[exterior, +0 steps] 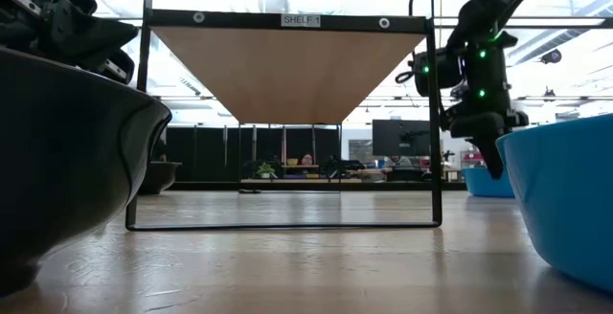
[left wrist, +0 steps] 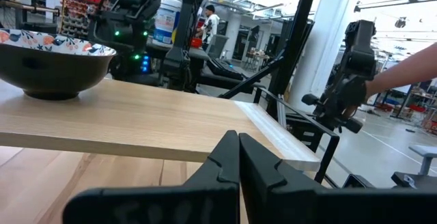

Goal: Pick & Place Mini bowls
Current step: Put the top right blue bowl on the shelf, then stack the right blue bowl on top of the blue bowl on the shelf

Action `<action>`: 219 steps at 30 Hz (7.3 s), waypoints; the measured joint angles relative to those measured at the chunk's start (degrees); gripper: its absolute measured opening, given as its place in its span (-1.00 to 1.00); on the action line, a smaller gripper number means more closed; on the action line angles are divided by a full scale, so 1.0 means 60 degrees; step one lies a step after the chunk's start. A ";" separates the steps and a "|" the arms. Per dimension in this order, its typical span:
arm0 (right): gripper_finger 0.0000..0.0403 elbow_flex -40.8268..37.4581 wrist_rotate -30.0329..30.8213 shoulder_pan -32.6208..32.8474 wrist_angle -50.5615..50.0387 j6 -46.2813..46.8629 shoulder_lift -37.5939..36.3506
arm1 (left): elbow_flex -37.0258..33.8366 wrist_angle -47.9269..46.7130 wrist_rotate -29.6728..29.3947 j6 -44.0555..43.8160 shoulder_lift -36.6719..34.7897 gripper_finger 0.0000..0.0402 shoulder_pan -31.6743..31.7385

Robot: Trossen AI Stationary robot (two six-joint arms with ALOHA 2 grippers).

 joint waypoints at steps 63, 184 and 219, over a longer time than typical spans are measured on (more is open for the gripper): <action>-0.96 0.5263 -0.1498 0.3806 -0.5204 0.0744 -0.0529 | 0.0000 -0.0002 0.0000 0.0000 0.0000 -1.00 0.0002; -0.11 0.6581 0.0233 1.3250 -0.5054 1.4168 0.1367 | 0.0000 -0.0082 -0.0003 0.0000 0.0168 -1.00 -0.0001; -0.40 0.2432 -0.0903 1.4247 -0.1680 1.4821 0.0626 | 0.0000 -0.0086 0.0000 0.0000 0.0168 -1.00 0.0002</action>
